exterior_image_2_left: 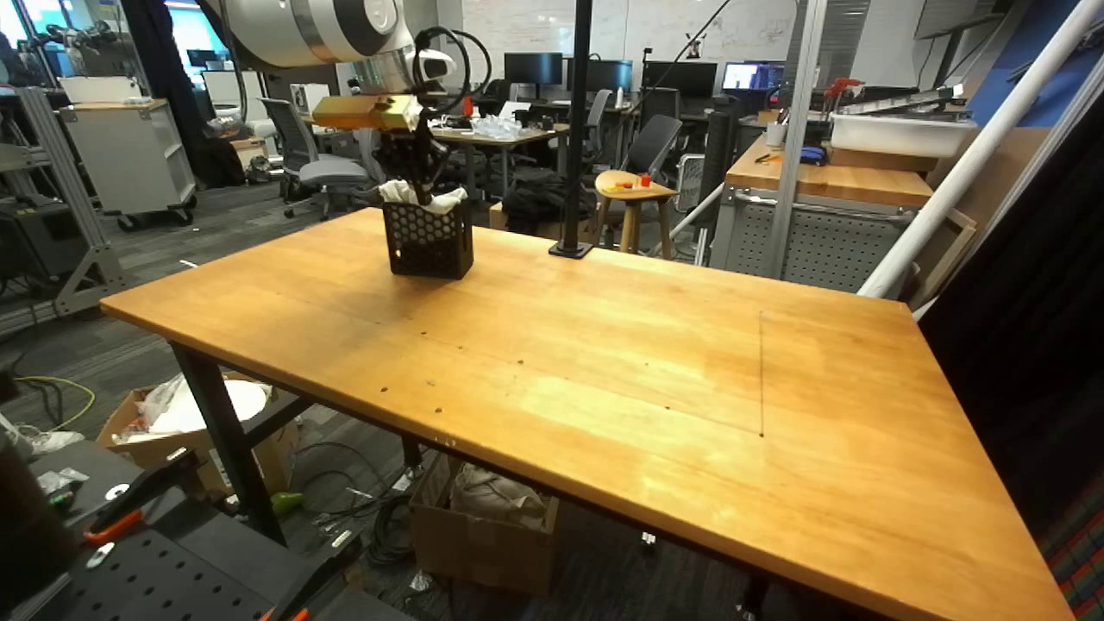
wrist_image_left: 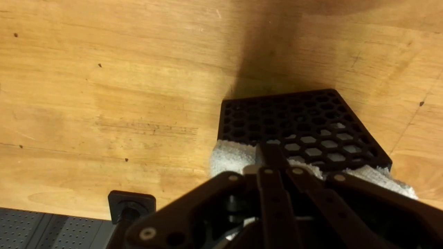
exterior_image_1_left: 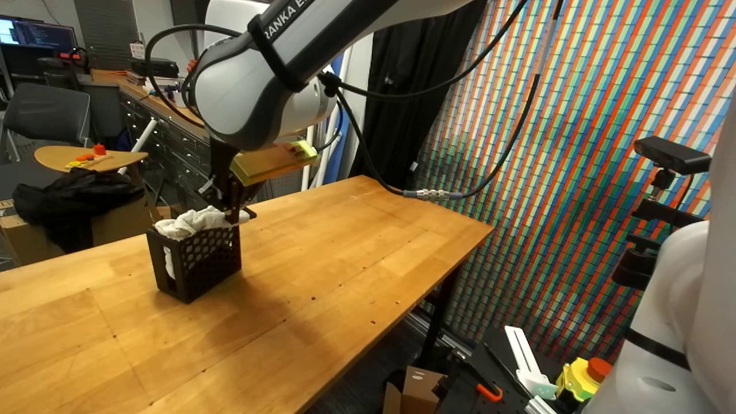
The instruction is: Put the white towel into the box
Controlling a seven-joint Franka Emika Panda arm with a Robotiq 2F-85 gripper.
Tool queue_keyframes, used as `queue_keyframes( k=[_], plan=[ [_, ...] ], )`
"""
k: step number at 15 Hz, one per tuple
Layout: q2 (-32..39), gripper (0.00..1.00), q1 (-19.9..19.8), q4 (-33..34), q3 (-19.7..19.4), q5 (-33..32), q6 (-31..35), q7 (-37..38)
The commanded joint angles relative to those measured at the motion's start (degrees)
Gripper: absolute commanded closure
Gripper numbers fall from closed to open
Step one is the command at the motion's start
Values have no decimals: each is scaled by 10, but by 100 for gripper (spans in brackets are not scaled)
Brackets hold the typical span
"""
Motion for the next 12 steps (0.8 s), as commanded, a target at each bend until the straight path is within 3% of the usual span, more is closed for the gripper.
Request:
queue_keyframes(
  k=[1, 12],
  plan=[
    [26, 99, 3, 43, -1, -3, 2, -20],
    [50, 99, 13, 76, 1, -2, 8, -24]
  ],
)
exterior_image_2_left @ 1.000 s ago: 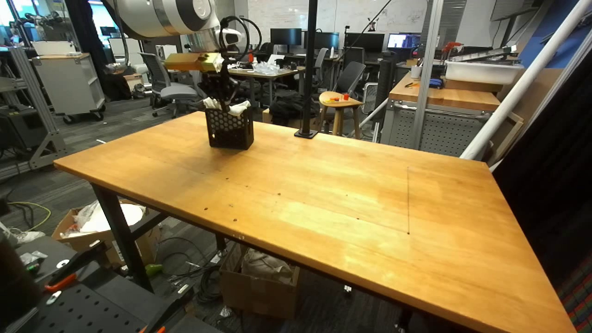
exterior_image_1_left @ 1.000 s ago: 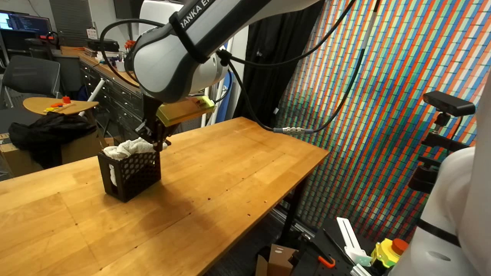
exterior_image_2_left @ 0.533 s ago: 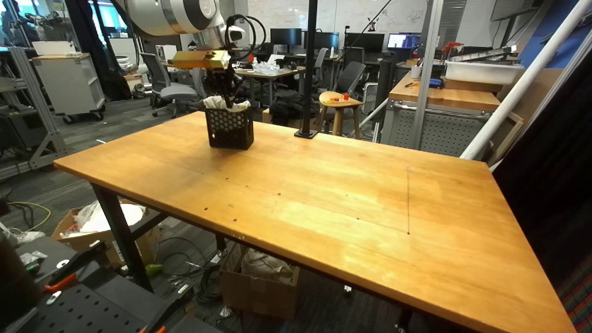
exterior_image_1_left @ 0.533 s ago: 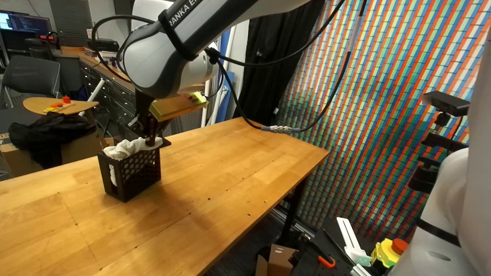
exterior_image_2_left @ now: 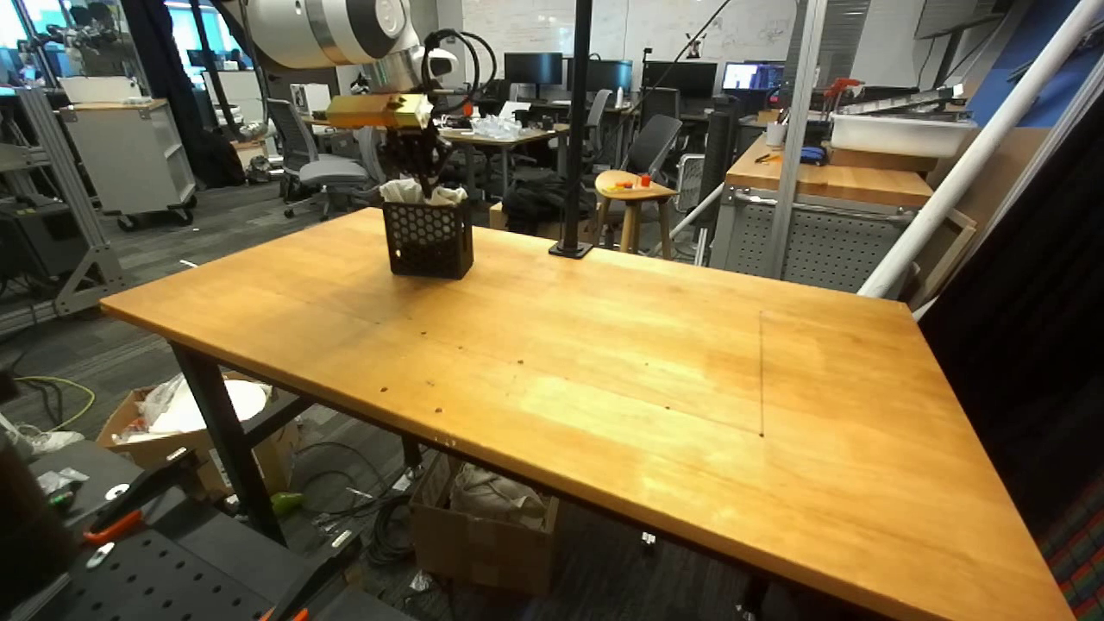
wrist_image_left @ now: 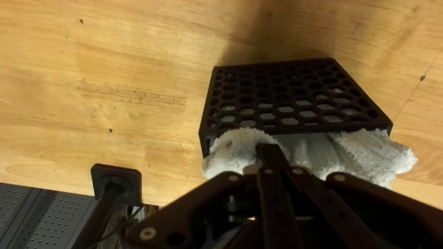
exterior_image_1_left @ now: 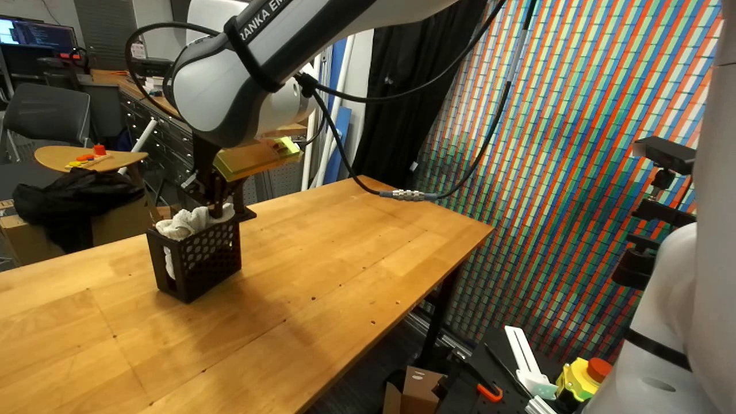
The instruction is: Put the white towel into the box
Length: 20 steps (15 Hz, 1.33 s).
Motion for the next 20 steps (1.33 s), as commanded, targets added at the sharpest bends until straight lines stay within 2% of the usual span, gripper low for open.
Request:
queue_keyframes(
  k=[1, 20],
  plan=[
    [8, 99, 9, 21, 0, -2, 3, -7],
    [83, 99, 12, 150, 13, 4, -110, -121]
  ],
)
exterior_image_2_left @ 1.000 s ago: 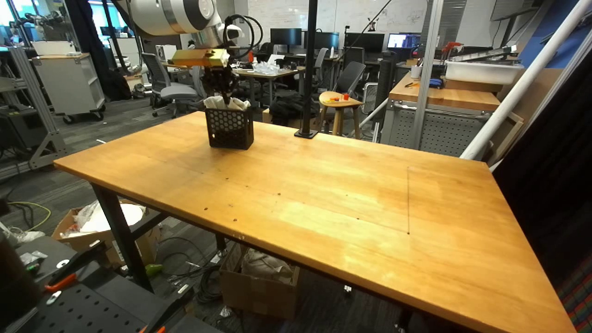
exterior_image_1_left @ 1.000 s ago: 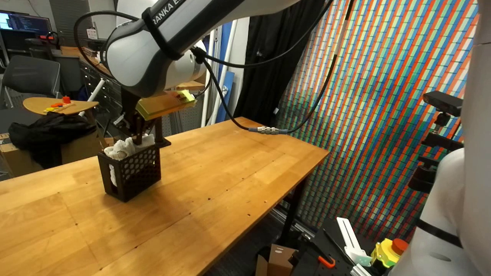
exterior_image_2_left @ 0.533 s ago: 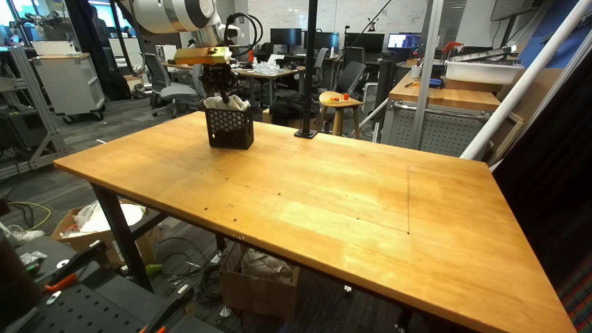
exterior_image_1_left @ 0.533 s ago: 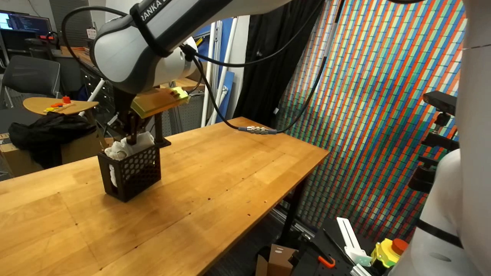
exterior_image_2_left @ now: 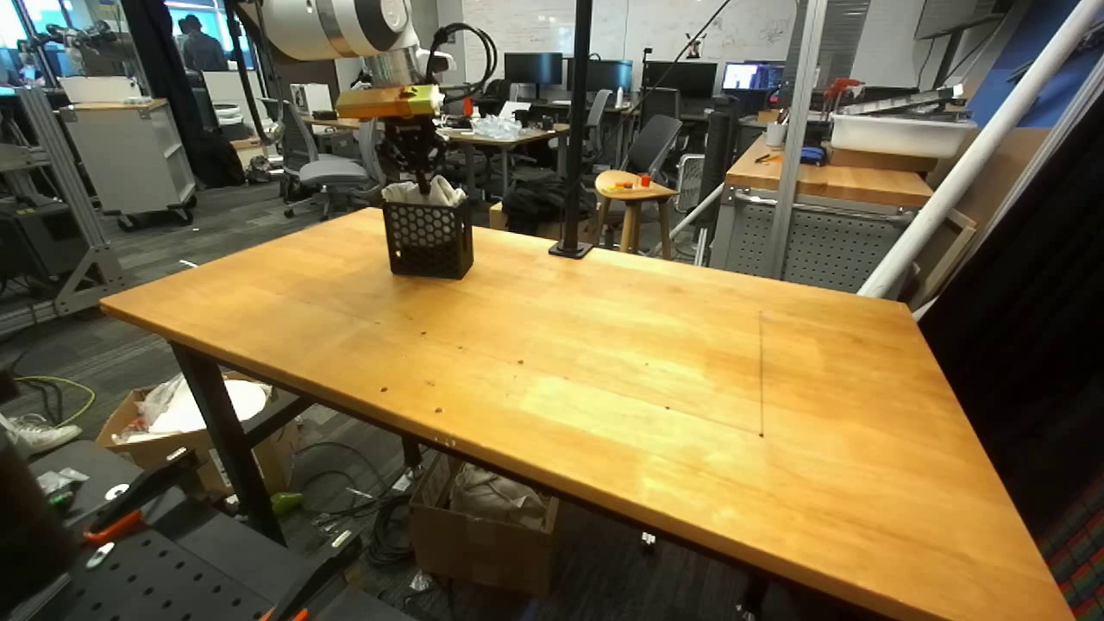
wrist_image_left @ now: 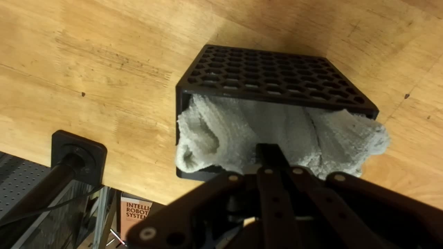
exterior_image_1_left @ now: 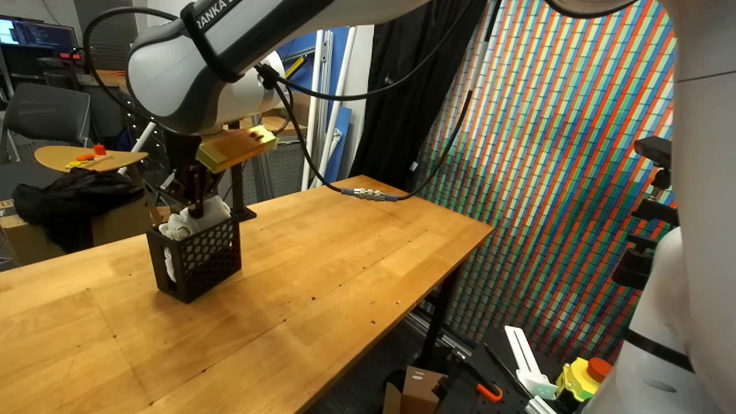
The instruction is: Put the white towel into the box
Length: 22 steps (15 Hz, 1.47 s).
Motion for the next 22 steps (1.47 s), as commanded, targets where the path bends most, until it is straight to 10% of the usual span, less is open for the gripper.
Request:
queue_keyframes(
  k=[1, 22],
  plan=[
    [26, 99, -3, 49, 6, 5, -27, -27],
    [124, 99, -19, 126, 26, 73, -126, -78]
  ],
)
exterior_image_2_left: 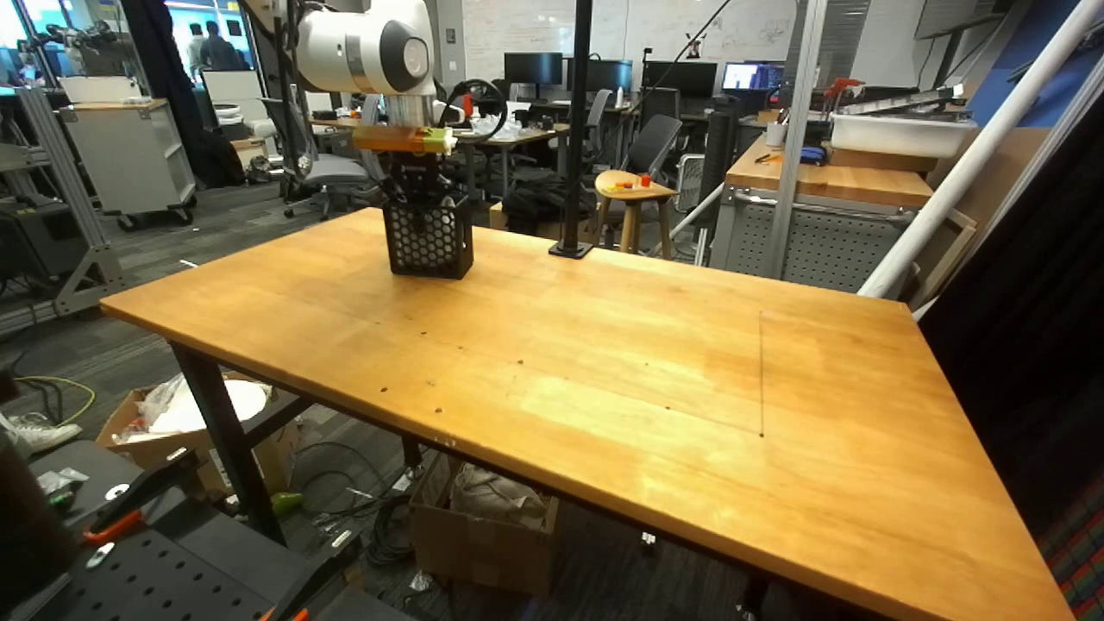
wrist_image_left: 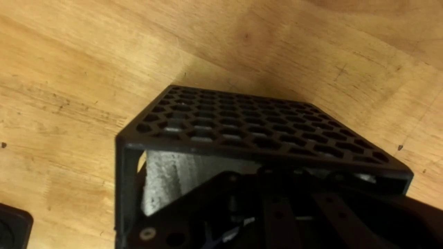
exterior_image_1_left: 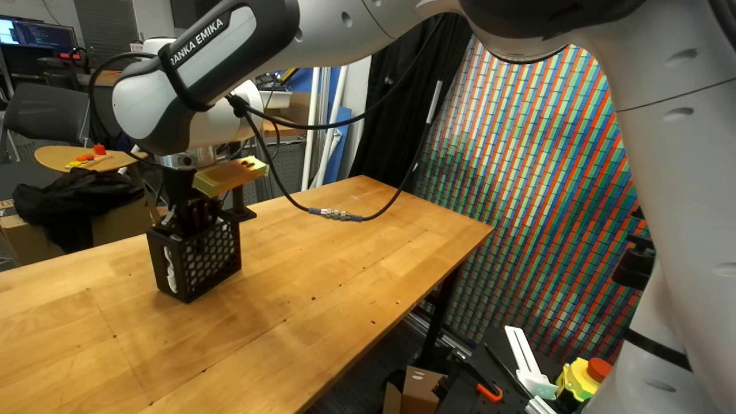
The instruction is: Put the white towel into the box
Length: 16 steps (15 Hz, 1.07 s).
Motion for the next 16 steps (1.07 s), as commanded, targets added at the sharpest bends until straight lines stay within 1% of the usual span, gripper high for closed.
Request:
queue_keyframes(
  k=[1, 11, 16],
  plan=[
    [19, 99, -9, 32, 13, 21, -25, -17],
    [45, 99, -14, 70, 23, 36, -52, -36],
    [71, 99, -22, 92, 31, 57, -45, -51]
  ],
)
